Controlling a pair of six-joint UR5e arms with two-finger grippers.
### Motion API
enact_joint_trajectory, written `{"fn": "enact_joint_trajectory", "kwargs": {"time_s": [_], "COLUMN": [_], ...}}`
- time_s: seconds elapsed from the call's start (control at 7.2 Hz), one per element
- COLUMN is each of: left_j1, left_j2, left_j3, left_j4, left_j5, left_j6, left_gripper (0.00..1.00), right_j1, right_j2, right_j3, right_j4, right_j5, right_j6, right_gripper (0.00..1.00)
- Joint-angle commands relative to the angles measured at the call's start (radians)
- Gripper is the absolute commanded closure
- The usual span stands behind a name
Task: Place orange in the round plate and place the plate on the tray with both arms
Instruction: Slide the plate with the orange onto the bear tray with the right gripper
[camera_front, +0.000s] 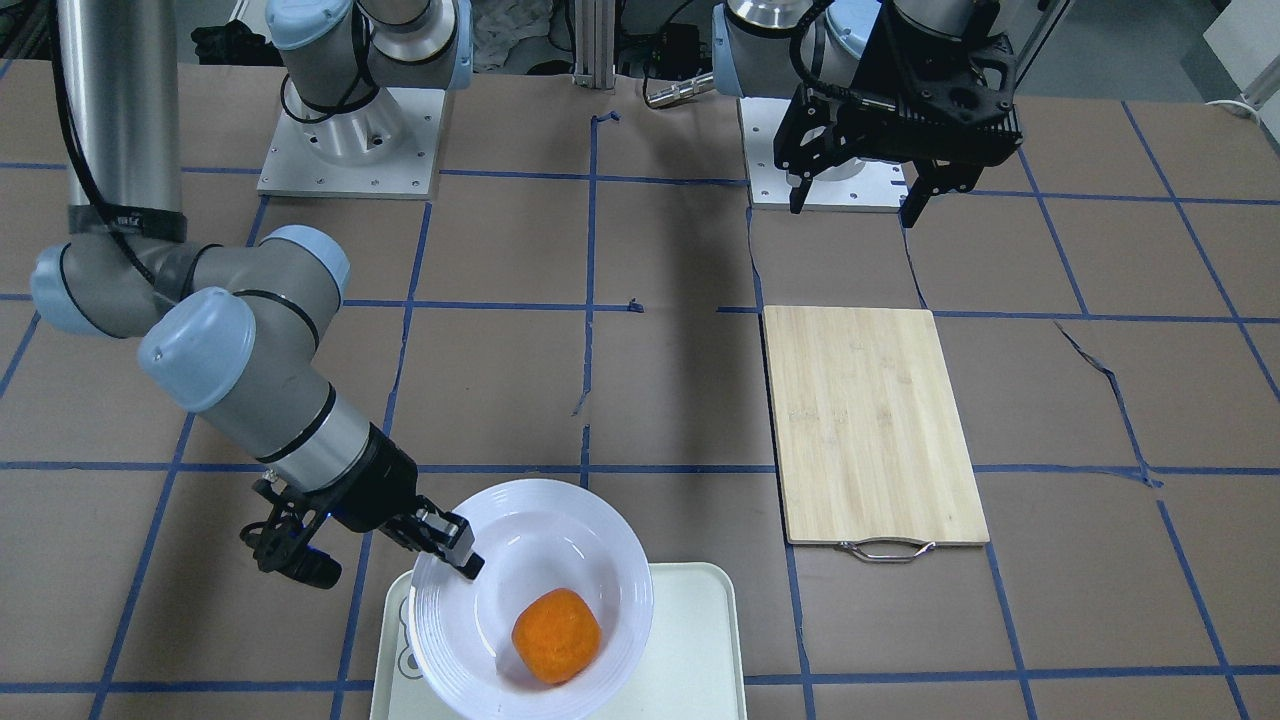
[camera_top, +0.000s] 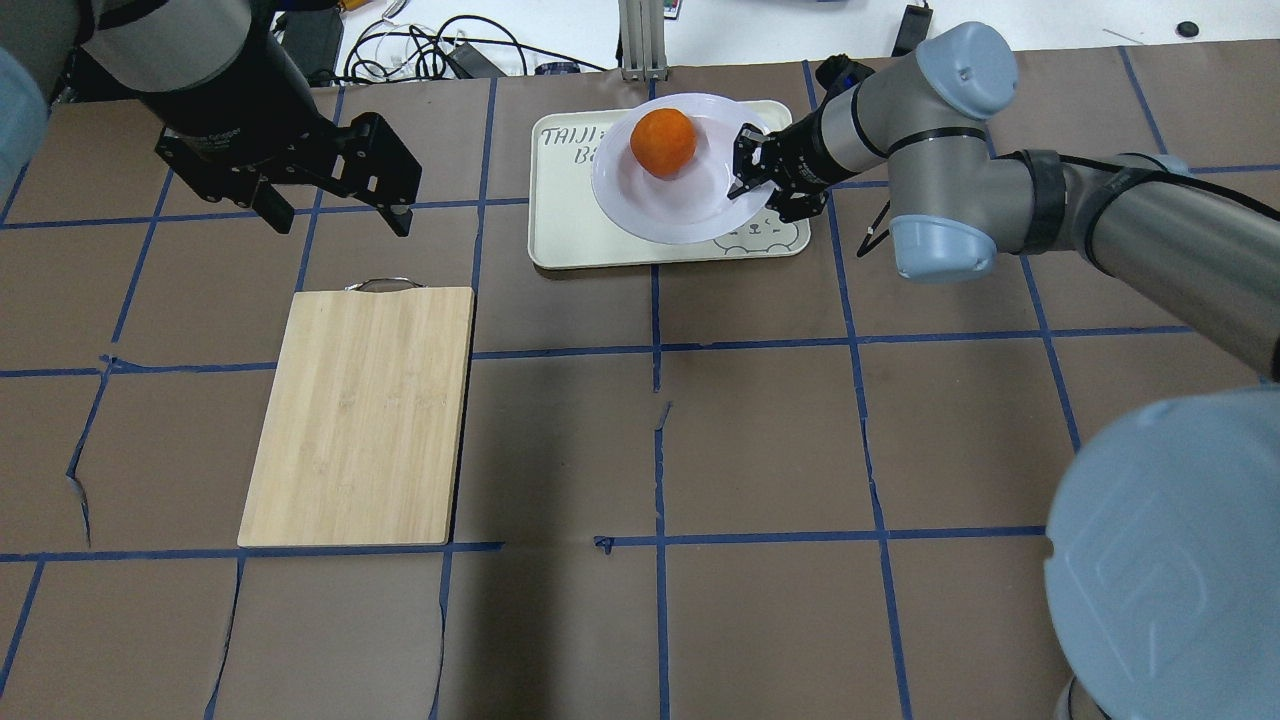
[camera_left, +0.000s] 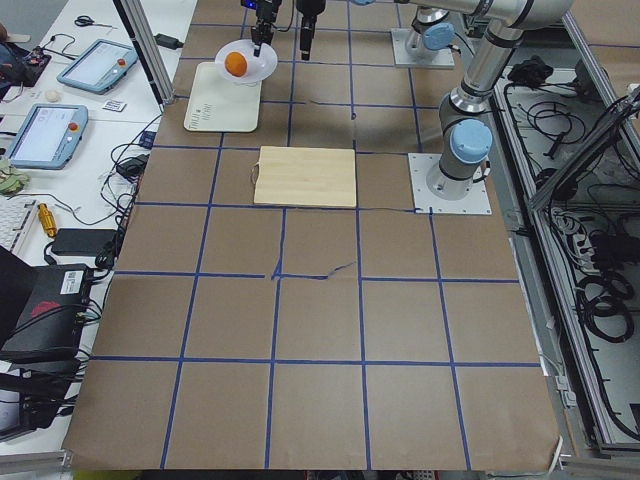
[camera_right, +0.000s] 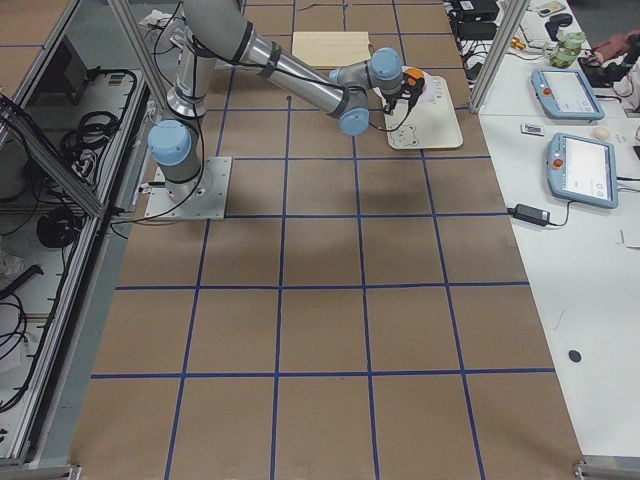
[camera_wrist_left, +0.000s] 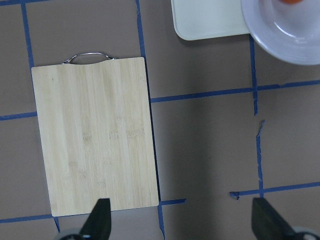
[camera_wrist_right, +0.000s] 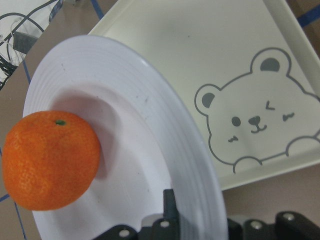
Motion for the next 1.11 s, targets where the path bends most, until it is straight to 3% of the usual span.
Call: {"fn": "enact_joint_trajectory", "kwargs": {"time_s": [0.0, 0.42, 0.69, 0.83, 0.97], "left_j1": [0.0, 0.002, 0.002, 0.002, 0.002], "left_j2": [0.0, -0.002, -0.002, -0.002, -0.002], "left_j3": [0.0, -0.002, -0.002, -0.002, -0.002], "left_j4": [0.0, 0.001, 0.001, 0.001, 0.001], "left_j5": [0.0, 0.003, 0.003, 0.003, 0.003], "left_j6": [-0.003, -0.001, 0.0, -0.003, -0.003], "left_gripper": [0.0, 0.0, 0.0, 0.0, 0.0], "right_j1": [0.001, 0.001, 0.002, 0.001, -0.005], "right_j2": [0.116, 0.21, 0.222, 0.207, 0.196], "right_j3": [-0.098, -0.149, -0.149, -0.188, -0.267], "right_j4": [0.009, 0.004, 0.005, 0.007, 0.083], "right_j5": [0.008, 0.013, 0.01, -0.014, -0.068], "right_j6": [0.003, 0.005, 0.006, -0.009, -0.039], "right_gripper": [0.93, 0.89, 0.17, 0.02, 0.0]}}
